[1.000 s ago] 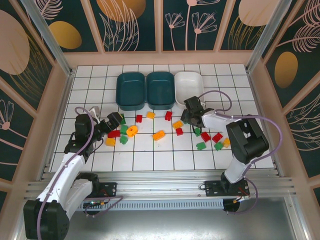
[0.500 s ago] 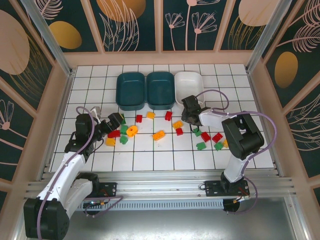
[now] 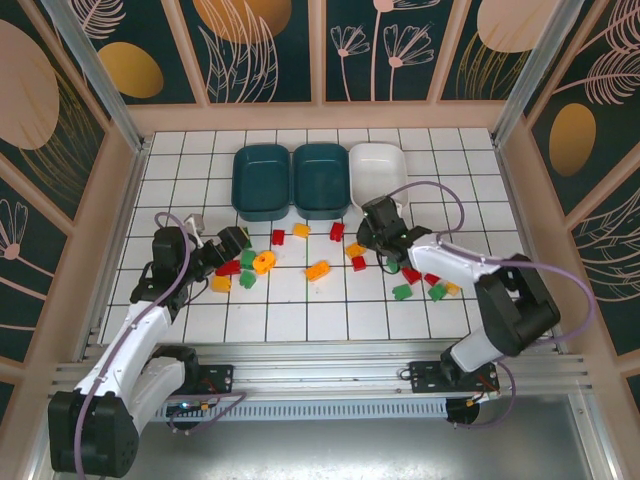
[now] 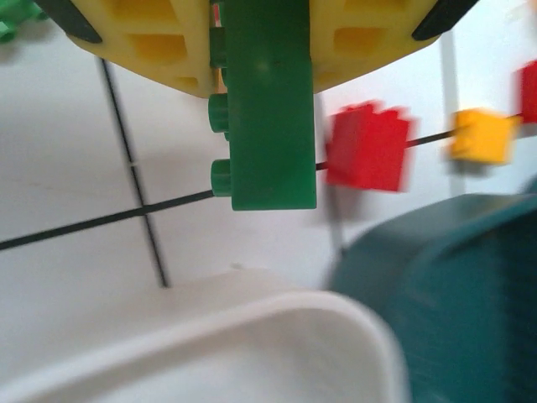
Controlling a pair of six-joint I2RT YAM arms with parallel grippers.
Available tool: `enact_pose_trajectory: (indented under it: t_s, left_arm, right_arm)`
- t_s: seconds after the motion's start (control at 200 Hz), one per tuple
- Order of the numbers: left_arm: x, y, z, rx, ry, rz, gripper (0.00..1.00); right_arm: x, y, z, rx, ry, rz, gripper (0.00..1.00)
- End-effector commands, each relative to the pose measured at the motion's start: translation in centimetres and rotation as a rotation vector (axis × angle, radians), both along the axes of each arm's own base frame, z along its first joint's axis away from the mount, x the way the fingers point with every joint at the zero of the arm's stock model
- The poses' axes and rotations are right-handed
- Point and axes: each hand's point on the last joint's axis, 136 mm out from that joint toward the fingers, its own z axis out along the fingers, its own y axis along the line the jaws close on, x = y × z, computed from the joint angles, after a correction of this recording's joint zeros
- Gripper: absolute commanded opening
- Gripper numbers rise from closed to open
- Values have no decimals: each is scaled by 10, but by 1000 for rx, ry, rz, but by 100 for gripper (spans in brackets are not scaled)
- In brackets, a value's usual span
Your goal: Sort the legos into containers by color
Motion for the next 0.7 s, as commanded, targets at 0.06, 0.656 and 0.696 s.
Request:
enact_pose_trajectory:
  t_s: [0.06,0.656,0.696]
  left_arm:
    - [8,-19,23,-98,-42,-70,98]
    - [3,-41,25,-129,-52,-163,99]
    - [2,-42,25,-123,-56,-174,98]
  right_arm:
    - [39,-26,49,-14,-116,-51,9]
    - [189,-44,43,-114,-76,-45,61]
    - [184,-46,55,-133,-102,-50,66]
